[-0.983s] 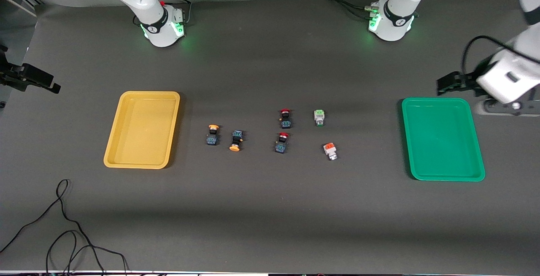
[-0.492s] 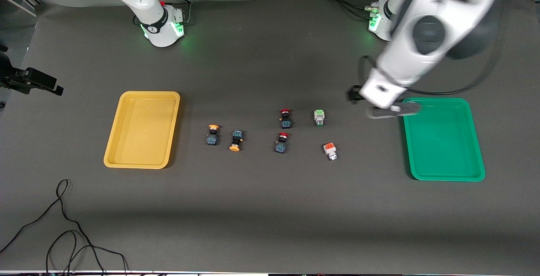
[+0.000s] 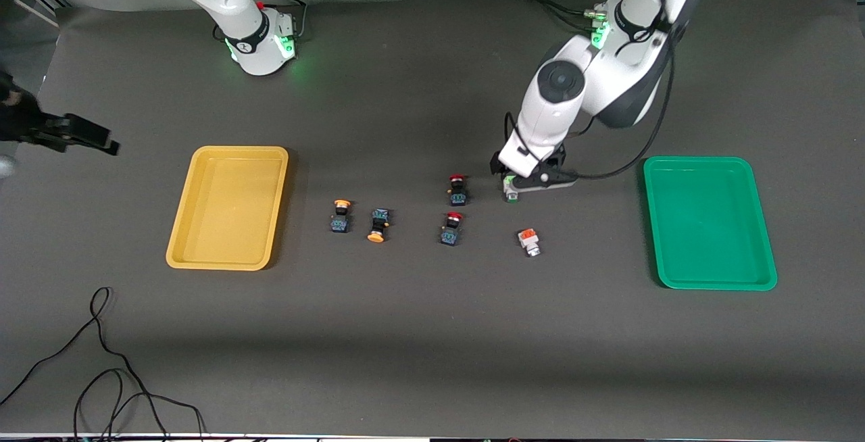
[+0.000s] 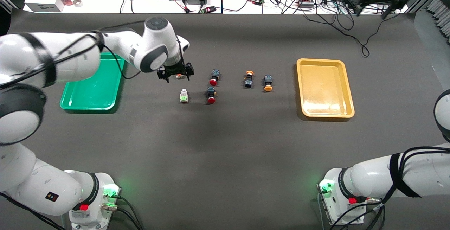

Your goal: Place green and yellow buttons in trays

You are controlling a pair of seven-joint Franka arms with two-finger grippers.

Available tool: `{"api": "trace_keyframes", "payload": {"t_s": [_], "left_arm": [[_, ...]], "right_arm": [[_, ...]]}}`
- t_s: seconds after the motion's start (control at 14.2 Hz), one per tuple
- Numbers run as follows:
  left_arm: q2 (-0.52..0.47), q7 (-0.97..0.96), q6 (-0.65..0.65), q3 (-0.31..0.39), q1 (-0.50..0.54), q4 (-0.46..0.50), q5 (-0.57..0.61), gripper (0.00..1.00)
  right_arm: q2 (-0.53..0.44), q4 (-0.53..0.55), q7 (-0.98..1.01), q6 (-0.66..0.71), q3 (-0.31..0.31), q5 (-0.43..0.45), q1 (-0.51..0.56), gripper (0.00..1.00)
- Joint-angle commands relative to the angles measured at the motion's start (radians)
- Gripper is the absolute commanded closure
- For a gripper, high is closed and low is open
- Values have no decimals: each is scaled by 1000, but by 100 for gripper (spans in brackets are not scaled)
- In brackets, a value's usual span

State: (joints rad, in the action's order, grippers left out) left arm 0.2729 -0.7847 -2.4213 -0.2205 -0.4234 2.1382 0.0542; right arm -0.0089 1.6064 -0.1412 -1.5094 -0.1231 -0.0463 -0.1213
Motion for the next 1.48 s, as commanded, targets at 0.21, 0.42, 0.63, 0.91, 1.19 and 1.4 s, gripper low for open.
{"api": "trace_keyframes", "payload": {"t_s": [0.21, 0.42, 0.63, 0.91, 1.19, 1.4], "left_arm": [[176, -22, -153, 17, -55, -8, 97, 0], [189, -22, -170, 17, -64, 15, 119, 21], [180, -25, -164, 17, -57, 25, 119, 71], [90, -30, -119, 18, -2, 12, 107, 93], [-92, 45, 242, 21, 77, -121, -19, 99], [-179, 216, 424, 21, 242, -162, -63, 100]], "right_arm": [[78, -17, -95, 5, -1, -33, -122, 0], [154, -14, -218, -43, 0, -86, -171, 0], [240, 23, -300, -158, -3, -81, -238, 0], [290, 188, -351, -396, -3, -86, -308, 0], [334, 352, -359, -672, -3, -89, -355, 0], [420, 348, -402, -773, -1, -89, -394, 0]]}}
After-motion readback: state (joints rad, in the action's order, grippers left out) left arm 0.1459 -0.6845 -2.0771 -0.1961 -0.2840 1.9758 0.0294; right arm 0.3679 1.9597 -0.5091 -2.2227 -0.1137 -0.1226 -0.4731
